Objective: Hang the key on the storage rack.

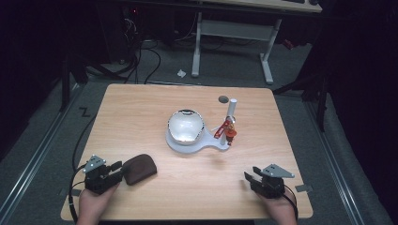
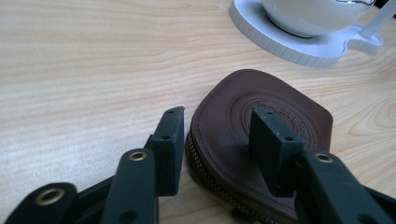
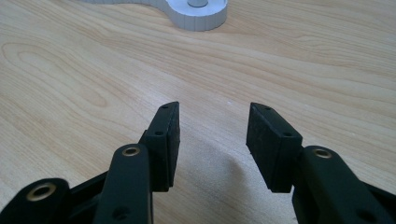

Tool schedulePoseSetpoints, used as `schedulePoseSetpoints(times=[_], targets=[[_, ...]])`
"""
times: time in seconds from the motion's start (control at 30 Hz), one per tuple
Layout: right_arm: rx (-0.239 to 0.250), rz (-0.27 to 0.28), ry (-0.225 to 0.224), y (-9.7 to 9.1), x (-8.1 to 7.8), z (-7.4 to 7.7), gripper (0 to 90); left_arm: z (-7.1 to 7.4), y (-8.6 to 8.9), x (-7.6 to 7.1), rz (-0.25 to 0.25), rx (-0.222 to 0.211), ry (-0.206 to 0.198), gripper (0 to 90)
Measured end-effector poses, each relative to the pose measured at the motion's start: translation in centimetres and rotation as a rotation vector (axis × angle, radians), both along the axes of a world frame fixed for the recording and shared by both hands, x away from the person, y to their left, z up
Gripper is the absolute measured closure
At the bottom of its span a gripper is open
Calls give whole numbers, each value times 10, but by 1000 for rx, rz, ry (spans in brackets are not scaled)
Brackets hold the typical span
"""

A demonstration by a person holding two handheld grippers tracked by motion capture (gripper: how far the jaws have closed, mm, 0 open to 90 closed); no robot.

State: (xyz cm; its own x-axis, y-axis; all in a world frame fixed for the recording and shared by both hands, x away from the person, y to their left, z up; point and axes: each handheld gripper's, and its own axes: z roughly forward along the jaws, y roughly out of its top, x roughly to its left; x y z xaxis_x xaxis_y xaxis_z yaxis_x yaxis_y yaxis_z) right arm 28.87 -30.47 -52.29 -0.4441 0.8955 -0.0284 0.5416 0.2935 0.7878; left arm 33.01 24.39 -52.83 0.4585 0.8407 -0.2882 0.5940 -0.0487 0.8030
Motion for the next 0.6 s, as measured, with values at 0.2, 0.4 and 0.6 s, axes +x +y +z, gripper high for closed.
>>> schedulePoseSetpoints(times=[0.2, 0.4, 0.6], targets=[[3, 1, 6, 1, 0, -1, 549, -5, 4, -1, 0, -78, 48, 609], [13, -5, 13, 0, 0, -1, 549, -9, 4, -5, 1, -140, 91, 624], [14, -7, 13, 0, -1, -1, 549, -10, -2, -10, 3, -110, 70, 695]])
